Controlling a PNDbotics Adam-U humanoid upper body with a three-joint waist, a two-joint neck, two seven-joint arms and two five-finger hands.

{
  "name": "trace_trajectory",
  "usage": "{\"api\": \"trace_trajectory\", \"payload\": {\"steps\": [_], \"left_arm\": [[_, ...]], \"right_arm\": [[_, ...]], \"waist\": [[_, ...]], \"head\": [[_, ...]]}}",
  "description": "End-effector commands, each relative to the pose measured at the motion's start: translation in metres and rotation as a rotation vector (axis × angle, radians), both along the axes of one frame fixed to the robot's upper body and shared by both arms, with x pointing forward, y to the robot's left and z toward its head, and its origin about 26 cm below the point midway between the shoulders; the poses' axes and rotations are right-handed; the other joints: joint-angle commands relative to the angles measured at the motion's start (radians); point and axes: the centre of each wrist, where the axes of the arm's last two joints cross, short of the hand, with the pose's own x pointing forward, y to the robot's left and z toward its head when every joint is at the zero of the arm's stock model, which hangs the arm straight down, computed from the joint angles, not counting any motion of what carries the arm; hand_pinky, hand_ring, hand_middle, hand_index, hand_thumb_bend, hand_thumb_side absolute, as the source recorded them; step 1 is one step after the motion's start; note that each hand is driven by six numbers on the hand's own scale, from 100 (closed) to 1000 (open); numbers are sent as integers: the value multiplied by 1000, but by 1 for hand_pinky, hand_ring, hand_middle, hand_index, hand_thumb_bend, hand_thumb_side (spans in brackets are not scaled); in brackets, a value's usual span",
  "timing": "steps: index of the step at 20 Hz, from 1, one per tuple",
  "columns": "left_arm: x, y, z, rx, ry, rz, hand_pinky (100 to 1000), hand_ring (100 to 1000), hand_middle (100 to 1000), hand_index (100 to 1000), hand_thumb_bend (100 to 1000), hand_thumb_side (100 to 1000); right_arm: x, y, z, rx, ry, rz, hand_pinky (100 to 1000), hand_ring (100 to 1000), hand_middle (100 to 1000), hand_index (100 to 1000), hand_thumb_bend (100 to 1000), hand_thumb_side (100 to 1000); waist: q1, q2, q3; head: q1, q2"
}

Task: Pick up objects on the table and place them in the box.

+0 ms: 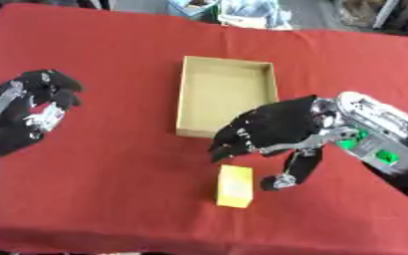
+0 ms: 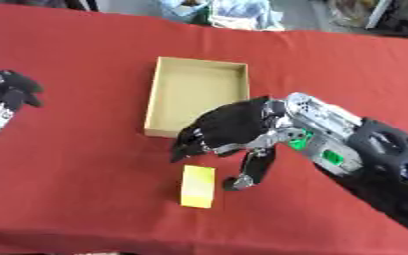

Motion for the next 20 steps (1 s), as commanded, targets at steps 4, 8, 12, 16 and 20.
{"api": "trace_trajectory", "payload": {"steps": [4, 8, 12, 16, 20], "left_arm": [[0, 1, 11, 8, -35, -5, 704, 607, 647, 693, 161, 596], [1, 0, 12, 7, -38, -8, 705, 607, 647, 693, 160, 596], [1, 0, 12, 8, -38, -9, 705, 607, 647, 693, 158, 597], [1, 0, 12, 8, -38, -9, 705, 607, 647, 693, 157, 598], [1, 0, 12, 8, -38, -9, 706, 607, 647, 693, 157, 598]], "right_arm": [[5, -3, -1, -234, -25, 156, 883, 963, 932, 978, 341, 175], [6, -2, -4, -231, -28, 162, 884, 962, 929, 975, 339, 176], [5, -1, -5, -231, -37, 166, 886, 962, 927, 972, 330, 176], [4, 0, -3, -230, -54, 172, 890, 964, 923, 962, 315, 169], [1, 3, 0, -236, -75, 184, 897, 967, 922, 956, 301, 162]], "waist": [[7, -11, 3], [7, -10, 4], [6, -9, 5], [5, -8, 5], [5, -8, 4]], "head": [[-3, 5], [-4, 5], [-4, 5], [-3, 5], [-3, 5]]}}
